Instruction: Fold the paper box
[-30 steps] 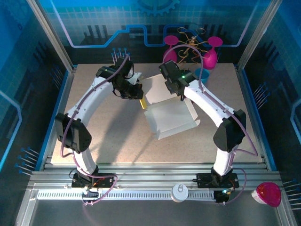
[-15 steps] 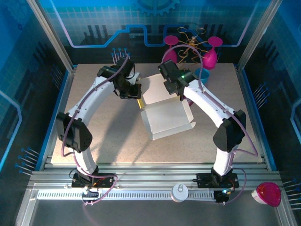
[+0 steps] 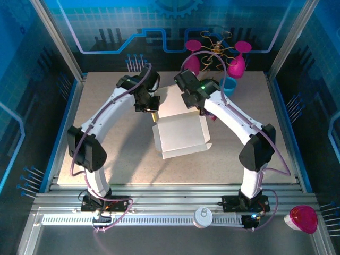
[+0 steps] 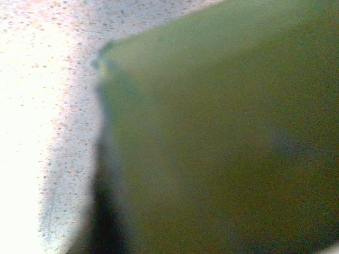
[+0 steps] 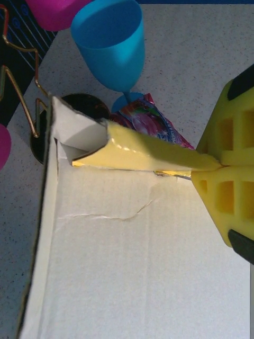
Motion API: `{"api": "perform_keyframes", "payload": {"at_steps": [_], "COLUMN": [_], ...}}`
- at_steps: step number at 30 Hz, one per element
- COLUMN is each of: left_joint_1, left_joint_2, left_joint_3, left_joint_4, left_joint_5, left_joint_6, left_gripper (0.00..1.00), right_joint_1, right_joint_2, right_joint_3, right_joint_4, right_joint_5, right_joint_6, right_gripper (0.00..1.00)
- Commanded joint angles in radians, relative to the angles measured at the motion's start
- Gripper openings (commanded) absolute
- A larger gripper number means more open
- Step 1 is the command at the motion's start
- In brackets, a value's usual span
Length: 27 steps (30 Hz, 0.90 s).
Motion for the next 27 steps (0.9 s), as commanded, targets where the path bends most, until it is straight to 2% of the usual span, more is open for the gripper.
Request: {"api": "perform_keyframes", "payload": {"at_steps": [1, 16, 23, 27], "left_joint_1": [-0.017, -0.066, -0.085, -0.087], "left_joint_2": [0.020, 0.115, 0.142, 0.142], "left_joint_3": [0.051, 0.142, 0.143, 0.083], "left_joint_4": [-0.061, -0.208, -0.220, -0.171], "left_joint_5": [-0.174, -0.406, -0.465, -0.471], "left_joint_6": [-0.035, -0.119, -0.172, -0.172], "left_gripper": [0.00, 0.00, 0.00, 0.00], "right_joint_1": [0.008, 0.025, 0.046, 0.052], "right_joint_2": [0.037, 0.078, 0.079, 0.061], "right_joint_3": [0.031, 0.040, 0.014, -0.058], "right_joint_4": [-0.098, -0.092, -0.065, 0.015], "right_joint_5": [0.044, 0.033, 0.038, 0.030], "right_joint_6": [0.041, 0.101, 0.147, 0.174], "right_gripper": [0.00, 0.00, 0.00, 0.00]}}
